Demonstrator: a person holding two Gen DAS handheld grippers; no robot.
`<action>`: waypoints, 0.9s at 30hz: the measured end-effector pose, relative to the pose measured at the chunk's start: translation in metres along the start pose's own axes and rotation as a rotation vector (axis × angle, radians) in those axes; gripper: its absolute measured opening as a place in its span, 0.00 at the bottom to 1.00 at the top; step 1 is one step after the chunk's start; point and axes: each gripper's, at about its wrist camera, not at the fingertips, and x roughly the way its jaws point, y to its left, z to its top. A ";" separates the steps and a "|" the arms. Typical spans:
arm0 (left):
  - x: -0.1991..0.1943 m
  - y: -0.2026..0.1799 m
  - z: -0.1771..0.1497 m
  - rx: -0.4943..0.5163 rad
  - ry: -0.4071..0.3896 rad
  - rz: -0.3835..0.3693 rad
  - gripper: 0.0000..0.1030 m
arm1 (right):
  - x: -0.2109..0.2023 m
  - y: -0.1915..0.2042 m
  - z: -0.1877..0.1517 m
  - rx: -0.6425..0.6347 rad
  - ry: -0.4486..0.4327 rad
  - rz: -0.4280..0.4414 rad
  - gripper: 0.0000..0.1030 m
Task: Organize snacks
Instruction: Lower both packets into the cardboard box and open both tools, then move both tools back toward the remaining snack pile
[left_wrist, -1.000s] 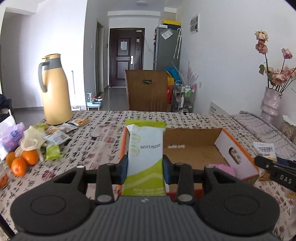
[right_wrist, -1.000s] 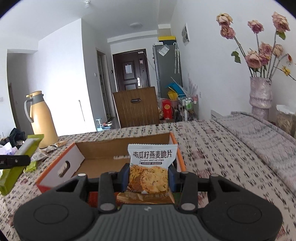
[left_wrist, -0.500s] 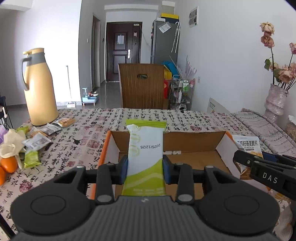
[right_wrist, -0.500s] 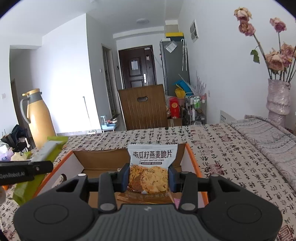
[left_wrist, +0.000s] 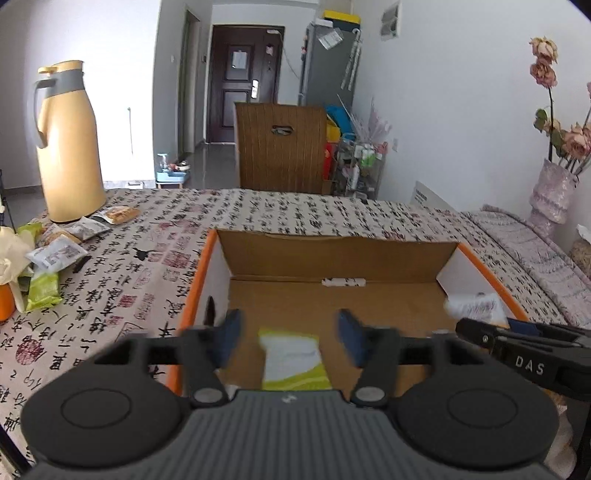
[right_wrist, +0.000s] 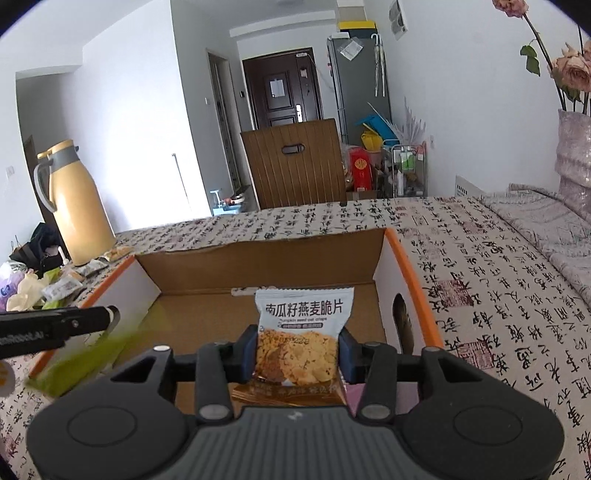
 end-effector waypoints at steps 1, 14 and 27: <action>-0.003 0.000 0.000 0.001 -0.014 0.012 0.82 | -0.001 0.000 0.000 0.000 -0.003 -0.001 0.54; -0.013 -0.002 0.003 -0.005 -0.055 0.027 1.00 | -0.017 -0.004 0.001 0.008 -0.067 -0.021 1.00; -0.047 -0.010 0.004 0.011 -0.100 0.032 1.00 | -0.054 0.003 0.003 -0.030 -0.133 -0.050 1.00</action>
